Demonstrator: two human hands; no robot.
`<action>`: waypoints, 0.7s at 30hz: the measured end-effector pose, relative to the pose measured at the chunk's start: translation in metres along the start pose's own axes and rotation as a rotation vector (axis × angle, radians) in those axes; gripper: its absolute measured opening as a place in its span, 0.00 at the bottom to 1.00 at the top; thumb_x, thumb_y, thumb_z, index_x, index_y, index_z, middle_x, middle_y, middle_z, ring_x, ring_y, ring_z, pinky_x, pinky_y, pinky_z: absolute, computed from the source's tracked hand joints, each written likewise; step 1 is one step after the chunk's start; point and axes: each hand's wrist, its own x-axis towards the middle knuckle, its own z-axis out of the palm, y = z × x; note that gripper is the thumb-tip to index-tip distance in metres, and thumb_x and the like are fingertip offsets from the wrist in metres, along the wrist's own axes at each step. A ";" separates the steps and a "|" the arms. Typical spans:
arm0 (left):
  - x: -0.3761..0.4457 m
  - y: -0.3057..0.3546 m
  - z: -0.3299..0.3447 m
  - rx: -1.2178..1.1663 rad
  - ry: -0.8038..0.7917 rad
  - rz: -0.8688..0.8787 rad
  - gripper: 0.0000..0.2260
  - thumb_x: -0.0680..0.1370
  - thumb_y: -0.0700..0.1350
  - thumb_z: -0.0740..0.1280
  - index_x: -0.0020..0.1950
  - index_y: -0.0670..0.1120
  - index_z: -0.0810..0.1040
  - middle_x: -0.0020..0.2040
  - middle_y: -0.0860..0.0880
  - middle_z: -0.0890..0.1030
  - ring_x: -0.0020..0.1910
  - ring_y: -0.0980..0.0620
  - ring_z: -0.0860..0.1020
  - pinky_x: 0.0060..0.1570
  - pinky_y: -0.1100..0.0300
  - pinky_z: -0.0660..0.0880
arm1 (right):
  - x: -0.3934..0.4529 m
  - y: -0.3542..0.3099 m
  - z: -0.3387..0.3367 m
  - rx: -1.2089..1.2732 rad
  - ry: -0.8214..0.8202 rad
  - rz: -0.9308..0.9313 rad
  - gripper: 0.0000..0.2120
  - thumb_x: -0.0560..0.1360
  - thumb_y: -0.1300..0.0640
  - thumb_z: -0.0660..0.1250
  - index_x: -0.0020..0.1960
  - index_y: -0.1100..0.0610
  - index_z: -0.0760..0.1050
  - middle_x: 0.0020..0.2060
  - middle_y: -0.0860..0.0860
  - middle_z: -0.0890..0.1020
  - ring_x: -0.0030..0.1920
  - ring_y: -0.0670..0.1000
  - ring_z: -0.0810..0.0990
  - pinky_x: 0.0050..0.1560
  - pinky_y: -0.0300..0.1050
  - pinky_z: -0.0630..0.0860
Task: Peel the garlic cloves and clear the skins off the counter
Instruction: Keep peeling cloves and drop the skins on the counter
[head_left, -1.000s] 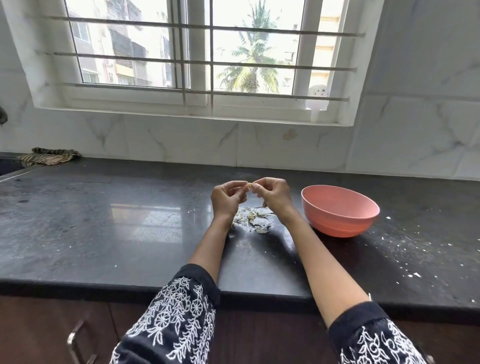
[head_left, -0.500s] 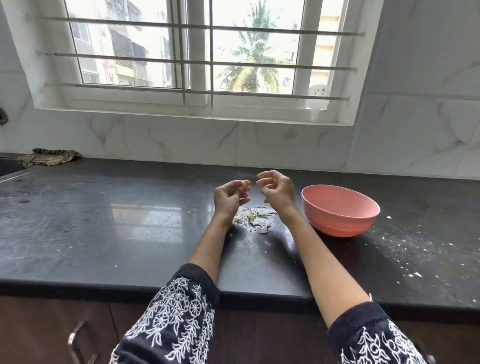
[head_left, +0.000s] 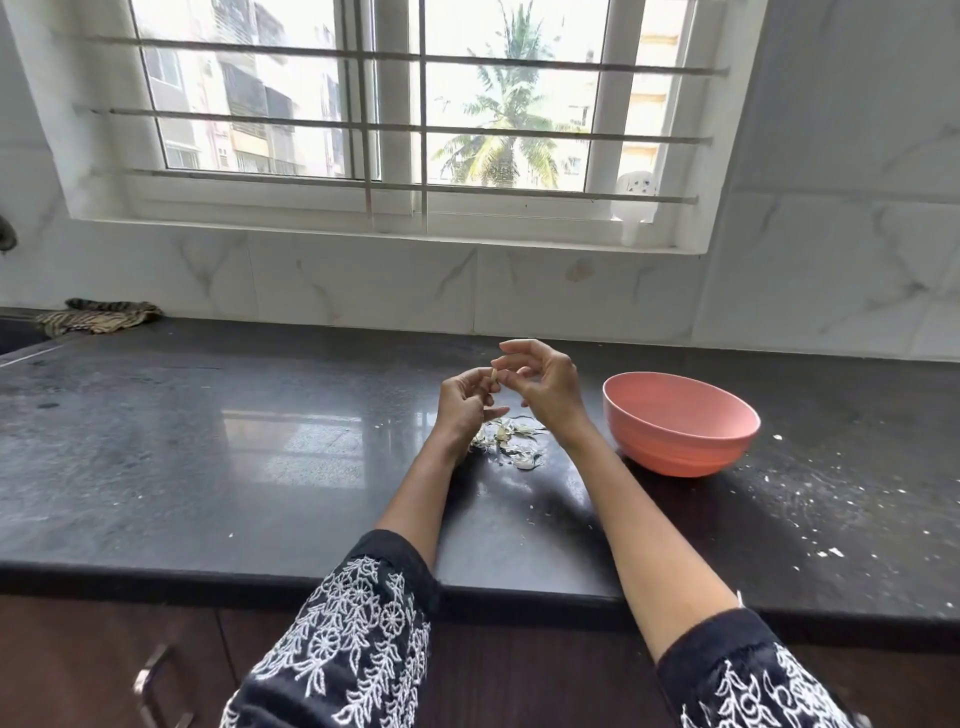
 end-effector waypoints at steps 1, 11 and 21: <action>0.000 0.000 0.000 0.009 -0.003 0.003 0.15 0.78 0.27 0.55 0.42 0.43 0.75 0.35 0.49 0.69 0.26 0.61 0.68 0.35 0.65 0.79 | 0.000 0.000 -0.001 0.003 0.004 0.000 0.14 0.68 0.66 0.73 0.50 0.54 0.76 0.41 0.51 0.84 0.33 0.44 0.77 0.33 0.34 0.72; 0.001 -0.001 0.000 0.042 0.037 0.032 0.10 0.78 0.28 0.58 0.53 0.35 0.77 0.35 0.48 0.74 0.34 0.56 0.69 0.35 0.65 0.79 | -0.003 -0.005 -0.006 0.082 0.039 0.060 0.16 0.64 0.64 0.77 0.49 0.57 0.76 0.36 0.51 0.83 0.32 0.49 0.77 0.25 0.35 0.71; 0.001 -0.001 0.000 0.070 0.027 0.050 0.10 0.77 0.29 0.60 0.48 0.40 0.78 0.34 0.48 0.75 0.33 0.56 0.70 0.34 0.66 0.77 | 0.000 0.000 -0.005 -0.010 -0.006 0.058 0.16 0.67 0.67 0.73 0.52 0.57 0.75 0.33 0.48 0.78 0.30 0.47 0.72 0.26 0.35 0.71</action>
